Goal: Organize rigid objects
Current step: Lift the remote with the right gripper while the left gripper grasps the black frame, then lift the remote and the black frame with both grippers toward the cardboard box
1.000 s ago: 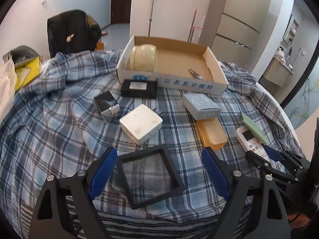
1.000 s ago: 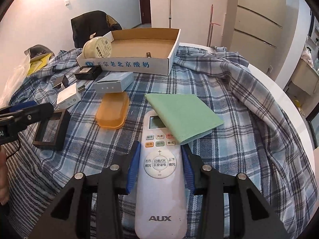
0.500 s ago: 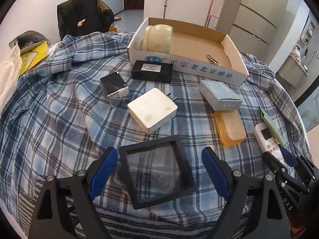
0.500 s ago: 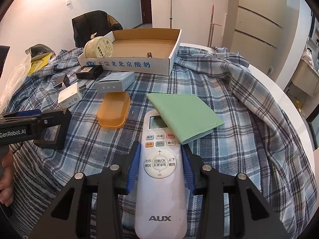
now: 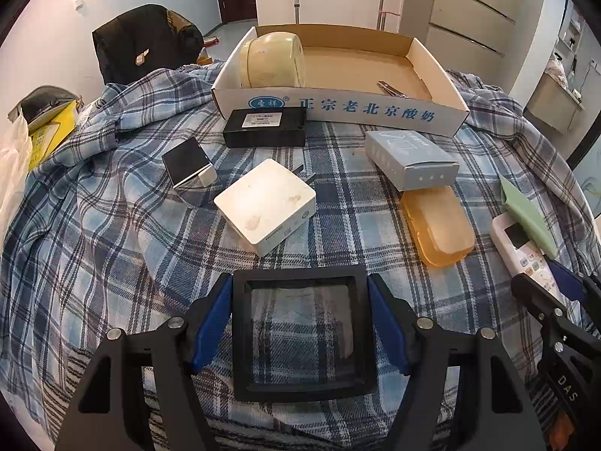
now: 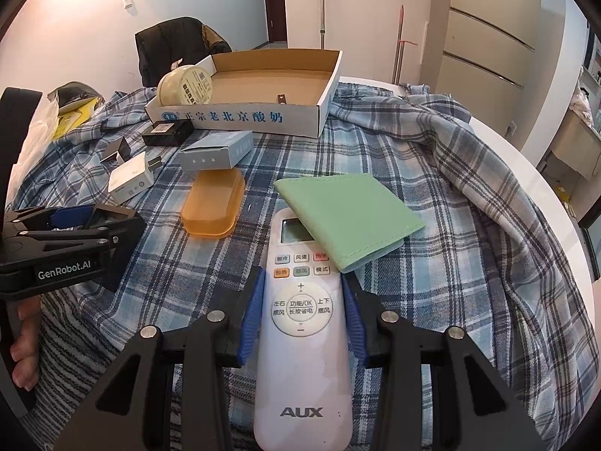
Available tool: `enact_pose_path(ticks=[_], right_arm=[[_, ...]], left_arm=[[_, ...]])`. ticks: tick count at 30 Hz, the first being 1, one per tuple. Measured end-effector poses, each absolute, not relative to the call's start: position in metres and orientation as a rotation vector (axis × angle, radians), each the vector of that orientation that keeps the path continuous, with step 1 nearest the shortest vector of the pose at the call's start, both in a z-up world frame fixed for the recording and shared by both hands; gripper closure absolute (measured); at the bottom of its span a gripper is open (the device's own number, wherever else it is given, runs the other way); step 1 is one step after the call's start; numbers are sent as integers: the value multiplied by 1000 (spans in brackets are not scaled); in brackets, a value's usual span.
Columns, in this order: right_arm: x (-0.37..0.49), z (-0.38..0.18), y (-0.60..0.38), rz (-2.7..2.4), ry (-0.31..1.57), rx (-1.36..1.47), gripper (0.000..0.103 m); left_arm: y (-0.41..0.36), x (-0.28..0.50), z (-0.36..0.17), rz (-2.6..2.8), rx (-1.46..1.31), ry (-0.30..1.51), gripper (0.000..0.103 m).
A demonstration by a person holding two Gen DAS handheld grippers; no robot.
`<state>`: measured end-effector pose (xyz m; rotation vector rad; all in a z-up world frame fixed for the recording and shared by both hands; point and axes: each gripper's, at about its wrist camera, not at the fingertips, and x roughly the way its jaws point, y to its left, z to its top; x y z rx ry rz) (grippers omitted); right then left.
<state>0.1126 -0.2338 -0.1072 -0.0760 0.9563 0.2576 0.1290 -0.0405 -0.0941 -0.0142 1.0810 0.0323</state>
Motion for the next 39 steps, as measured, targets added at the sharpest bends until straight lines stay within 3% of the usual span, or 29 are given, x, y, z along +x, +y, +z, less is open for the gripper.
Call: enact_pose_path(ticks=[15,26,39], right_arm=[[115,-111,-234,254,979,-70,64],[115,-110,-234,255,977,-72,64],[116,-111,-234,258,988,-71,64]], left_arm=[[-43,146,-67,-188,-26,1074,31],[-59,132,-90,-139,182,1067,31],[-56,125,-95,-153,186,1071,31]])
